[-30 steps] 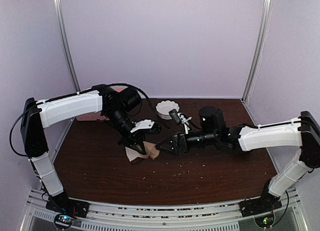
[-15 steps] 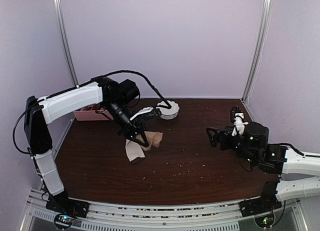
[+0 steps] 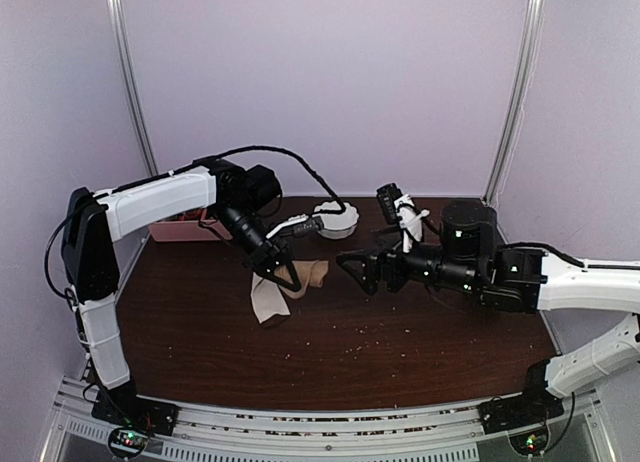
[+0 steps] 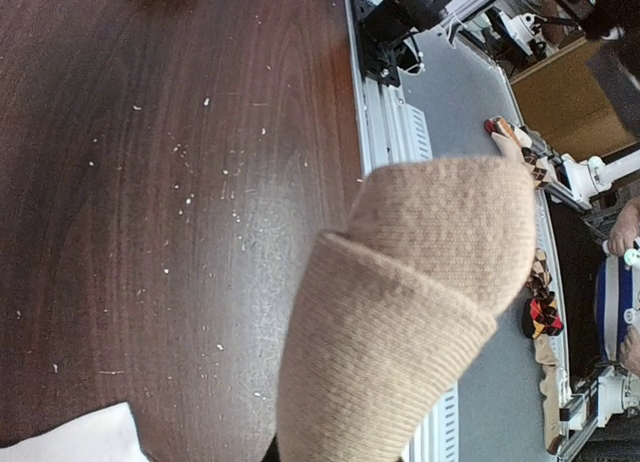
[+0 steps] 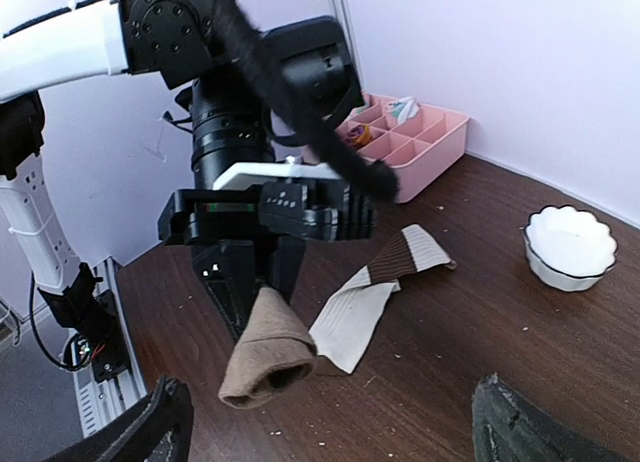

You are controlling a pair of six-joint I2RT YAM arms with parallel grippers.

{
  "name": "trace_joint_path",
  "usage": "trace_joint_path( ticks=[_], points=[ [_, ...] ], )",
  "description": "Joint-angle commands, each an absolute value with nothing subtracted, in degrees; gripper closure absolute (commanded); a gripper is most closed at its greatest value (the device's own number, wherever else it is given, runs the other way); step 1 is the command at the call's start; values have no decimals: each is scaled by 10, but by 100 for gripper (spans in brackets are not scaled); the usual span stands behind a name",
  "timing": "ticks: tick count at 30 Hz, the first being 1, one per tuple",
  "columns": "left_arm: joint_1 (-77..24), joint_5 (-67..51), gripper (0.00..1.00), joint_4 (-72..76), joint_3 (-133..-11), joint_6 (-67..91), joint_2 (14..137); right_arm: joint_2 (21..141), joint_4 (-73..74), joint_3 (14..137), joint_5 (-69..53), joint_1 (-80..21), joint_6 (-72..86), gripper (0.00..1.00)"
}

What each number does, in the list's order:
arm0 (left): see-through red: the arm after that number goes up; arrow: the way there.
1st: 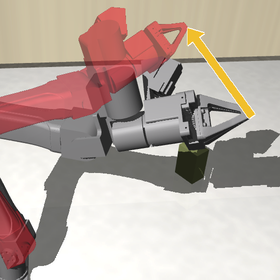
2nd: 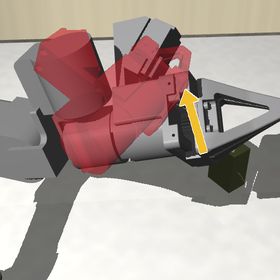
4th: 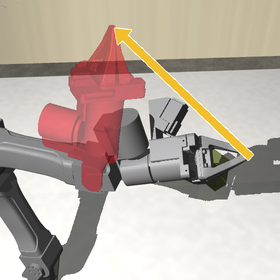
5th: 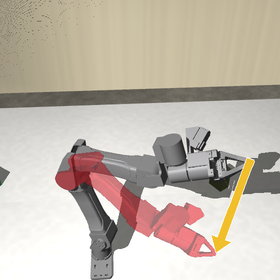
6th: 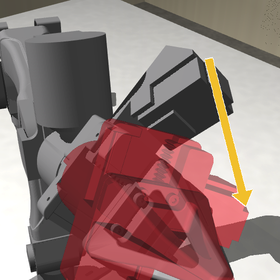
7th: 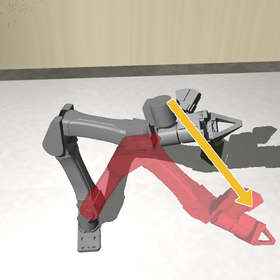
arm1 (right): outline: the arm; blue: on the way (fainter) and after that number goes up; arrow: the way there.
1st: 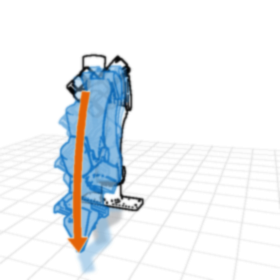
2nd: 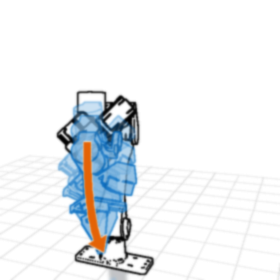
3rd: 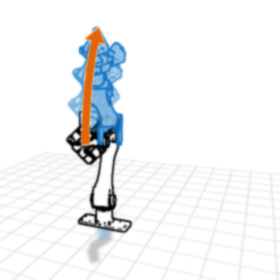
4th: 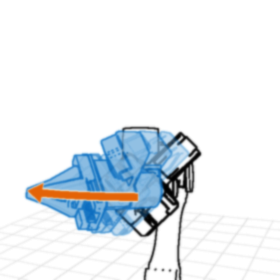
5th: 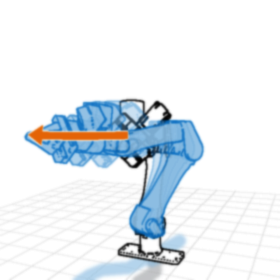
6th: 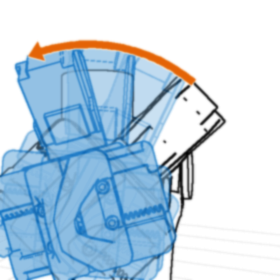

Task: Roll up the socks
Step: Roll the sock.

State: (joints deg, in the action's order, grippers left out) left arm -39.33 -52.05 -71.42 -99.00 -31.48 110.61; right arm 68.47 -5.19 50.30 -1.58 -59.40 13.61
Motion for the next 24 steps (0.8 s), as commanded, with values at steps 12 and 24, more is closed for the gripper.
trace_joint_path(
  ticks=[12,24],
  points=[
    [-387,-556,100,-741,-988,-364,1102,846,-159,568,-217,-577,239,22],
    [-387,-565,100,-763,-998,-389,1097,904,-228,570,-309,-547,310,83]
  ],
)
